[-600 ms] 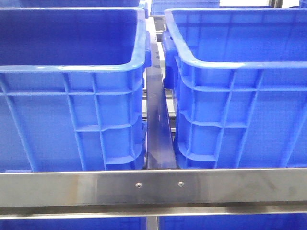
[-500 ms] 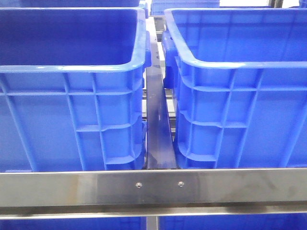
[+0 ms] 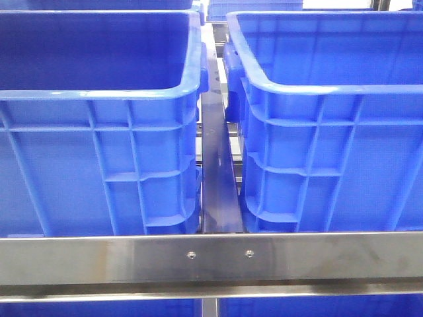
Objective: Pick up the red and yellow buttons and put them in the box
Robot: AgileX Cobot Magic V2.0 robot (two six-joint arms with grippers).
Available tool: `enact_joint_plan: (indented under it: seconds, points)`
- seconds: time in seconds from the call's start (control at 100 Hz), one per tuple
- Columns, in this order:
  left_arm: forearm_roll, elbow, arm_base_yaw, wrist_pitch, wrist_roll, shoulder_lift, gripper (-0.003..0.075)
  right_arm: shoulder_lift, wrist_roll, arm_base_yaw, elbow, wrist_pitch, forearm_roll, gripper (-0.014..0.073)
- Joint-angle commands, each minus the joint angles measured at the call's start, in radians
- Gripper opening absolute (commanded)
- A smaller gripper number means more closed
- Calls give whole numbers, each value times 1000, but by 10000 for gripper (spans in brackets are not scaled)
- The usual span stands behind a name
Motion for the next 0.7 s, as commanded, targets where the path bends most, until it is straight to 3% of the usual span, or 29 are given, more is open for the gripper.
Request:
enact_joint_plan:
  seconds: [0.0,0.33,0.69]
  points:
    - [2,54,3,-101,-2,-32,-20,-23,-6,2,-16,-80,2,-60]
    - [4,36,3,-113,-2,-32,-20,-23,-6,2,-16,-80,2,-60]
    - [2,-231,3,193,-2,107,-20,-23,-6,2,-16,-80,2,-60]
